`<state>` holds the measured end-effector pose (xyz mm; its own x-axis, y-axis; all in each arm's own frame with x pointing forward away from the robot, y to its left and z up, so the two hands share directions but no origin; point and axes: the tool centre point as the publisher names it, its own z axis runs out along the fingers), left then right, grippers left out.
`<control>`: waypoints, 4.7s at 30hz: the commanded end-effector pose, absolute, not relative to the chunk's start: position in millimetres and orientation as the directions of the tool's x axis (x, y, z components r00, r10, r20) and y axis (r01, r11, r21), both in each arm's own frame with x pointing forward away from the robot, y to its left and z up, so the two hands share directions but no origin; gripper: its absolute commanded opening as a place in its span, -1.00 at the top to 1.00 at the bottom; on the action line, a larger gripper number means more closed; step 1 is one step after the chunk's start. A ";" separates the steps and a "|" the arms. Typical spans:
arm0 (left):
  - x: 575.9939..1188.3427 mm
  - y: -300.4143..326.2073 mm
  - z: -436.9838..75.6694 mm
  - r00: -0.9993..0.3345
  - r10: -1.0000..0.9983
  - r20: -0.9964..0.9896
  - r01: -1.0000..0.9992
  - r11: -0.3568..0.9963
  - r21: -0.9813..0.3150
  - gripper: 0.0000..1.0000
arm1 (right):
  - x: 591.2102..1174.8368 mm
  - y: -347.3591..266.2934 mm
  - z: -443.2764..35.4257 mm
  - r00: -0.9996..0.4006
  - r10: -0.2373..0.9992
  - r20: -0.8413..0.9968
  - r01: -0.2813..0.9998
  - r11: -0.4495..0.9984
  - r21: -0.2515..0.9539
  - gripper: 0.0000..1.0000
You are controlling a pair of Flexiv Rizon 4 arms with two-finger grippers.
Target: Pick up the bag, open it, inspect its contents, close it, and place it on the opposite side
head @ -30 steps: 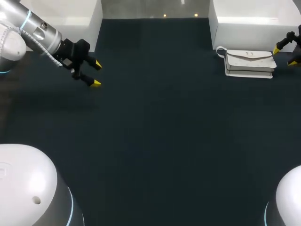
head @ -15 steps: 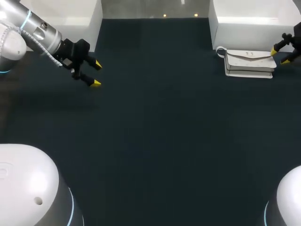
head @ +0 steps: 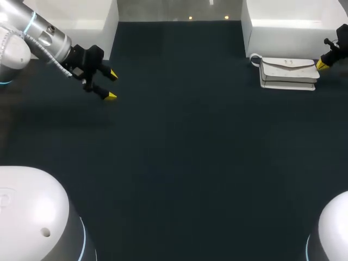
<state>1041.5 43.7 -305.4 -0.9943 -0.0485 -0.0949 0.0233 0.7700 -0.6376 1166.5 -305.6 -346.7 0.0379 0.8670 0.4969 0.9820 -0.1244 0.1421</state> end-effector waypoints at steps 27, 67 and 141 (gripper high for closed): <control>1041.7 43.7 -306.7 -0.994 -0.049 -0.097 0.025 0.768 -0.640 -1.00 | 1140.5 -243.5 -306.3 -0.074 0.947 0.312 0.997 0.070 0.021 1.00; 1041.7 43.7 -306.7 -0.994 -0.049 -0.097 0.025 0.768 -0.640 -1.00 | 1157.2 -323.4 -331.8 0.121 0.826 0.550 0.991 -0.129 -0.024 -1.00; 1041.7 43.7 -306.7 -0.994 -0.049 -0.097 0.025 0.768 -0.640 -1.00 | 1172.3 -293.4 -362.5 0.096 0.658 0.747 0.995 -0.070 -0.066 1.00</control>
